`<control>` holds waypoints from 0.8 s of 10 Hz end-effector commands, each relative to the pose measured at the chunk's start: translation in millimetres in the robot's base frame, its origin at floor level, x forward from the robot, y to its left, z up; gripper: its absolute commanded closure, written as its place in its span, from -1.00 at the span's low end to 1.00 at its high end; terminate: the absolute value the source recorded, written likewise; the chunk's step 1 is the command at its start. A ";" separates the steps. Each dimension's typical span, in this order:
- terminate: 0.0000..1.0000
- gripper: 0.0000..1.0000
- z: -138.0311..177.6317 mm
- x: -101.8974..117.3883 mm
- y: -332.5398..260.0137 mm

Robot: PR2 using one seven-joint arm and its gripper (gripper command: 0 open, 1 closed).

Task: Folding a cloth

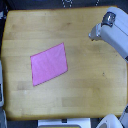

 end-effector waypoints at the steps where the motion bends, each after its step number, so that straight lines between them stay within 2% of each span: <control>1: -1.00 -1.00 -4.4 0.1 6.6; 4: -1.00 -1.00 -20.4 -22.4 51.6; 6: -1.00 -1.00 -35.0 -35.2 118.4; 8: -1.00 -1.00 -48.8 -40.2 160.8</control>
